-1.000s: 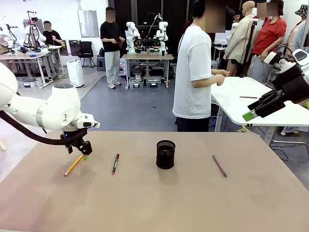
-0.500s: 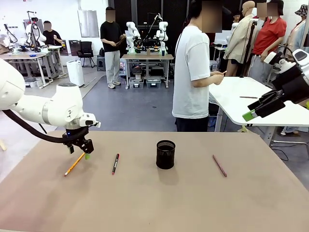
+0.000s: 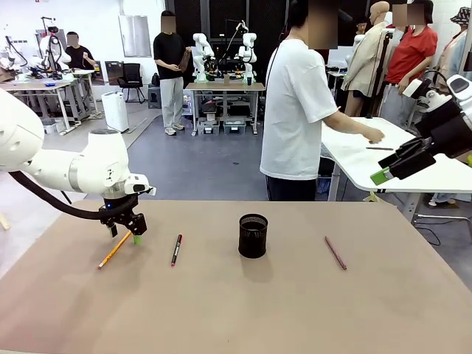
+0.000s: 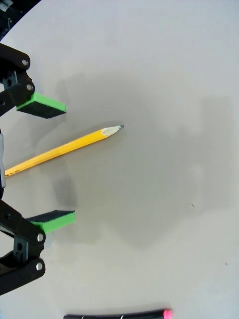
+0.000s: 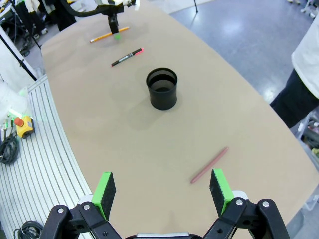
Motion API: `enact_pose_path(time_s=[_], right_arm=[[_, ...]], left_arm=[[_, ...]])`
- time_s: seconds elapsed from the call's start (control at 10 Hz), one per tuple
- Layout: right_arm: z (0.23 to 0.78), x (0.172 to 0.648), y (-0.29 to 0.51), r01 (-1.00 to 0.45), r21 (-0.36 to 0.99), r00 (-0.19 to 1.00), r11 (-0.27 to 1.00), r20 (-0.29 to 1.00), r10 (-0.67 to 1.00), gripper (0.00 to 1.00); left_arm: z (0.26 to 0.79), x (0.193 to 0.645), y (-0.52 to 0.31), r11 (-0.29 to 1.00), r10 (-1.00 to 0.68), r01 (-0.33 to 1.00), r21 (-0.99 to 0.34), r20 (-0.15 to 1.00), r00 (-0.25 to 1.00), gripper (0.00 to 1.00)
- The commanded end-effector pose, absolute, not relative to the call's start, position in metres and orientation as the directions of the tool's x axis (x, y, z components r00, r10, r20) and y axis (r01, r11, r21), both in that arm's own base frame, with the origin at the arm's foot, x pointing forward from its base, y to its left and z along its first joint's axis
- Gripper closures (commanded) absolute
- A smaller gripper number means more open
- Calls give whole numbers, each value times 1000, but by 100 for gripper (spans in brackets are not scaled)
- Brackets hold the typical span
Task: Place the pens into the pen holder.
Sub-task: Pick up a writing instrument from the table and place it into the Pen holder.
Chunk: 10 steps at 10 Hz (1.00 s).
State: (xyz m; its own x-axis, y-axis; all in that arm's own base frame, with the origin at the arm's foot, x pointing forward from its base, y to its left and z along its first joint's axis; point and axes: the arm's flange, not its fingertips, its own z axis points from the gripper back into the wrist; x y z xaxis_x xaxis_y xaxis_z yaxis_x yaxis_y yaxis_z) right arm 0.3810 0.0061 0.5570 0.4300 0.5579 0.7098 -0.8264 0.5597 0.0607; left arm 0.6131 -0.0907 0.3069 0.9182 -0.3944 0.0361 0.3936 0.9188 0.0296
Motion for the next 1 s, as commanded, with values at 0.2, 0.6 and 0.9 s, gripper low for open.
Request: enact_pose_path(time_s=[0.2, 0.6, 0.9], right_arm=[[558, 382, 7, -830, 76, 425, 553, 727, 539, 0], [558, 382, 7, -830, 76, 425, 553, 727, 539, 0], [558, 382, 7, -830, 76, 425, 553, 727, 539, 0]], left_arm=[[309, 617, -87, 920, -392, 390, 38, 36, 919, 71], [309, 617, -87, 923, -384, 383, 43, 25, 923, 100], [311, 615, -84, 923, -384, 382, 49, 20, 923, 100]])
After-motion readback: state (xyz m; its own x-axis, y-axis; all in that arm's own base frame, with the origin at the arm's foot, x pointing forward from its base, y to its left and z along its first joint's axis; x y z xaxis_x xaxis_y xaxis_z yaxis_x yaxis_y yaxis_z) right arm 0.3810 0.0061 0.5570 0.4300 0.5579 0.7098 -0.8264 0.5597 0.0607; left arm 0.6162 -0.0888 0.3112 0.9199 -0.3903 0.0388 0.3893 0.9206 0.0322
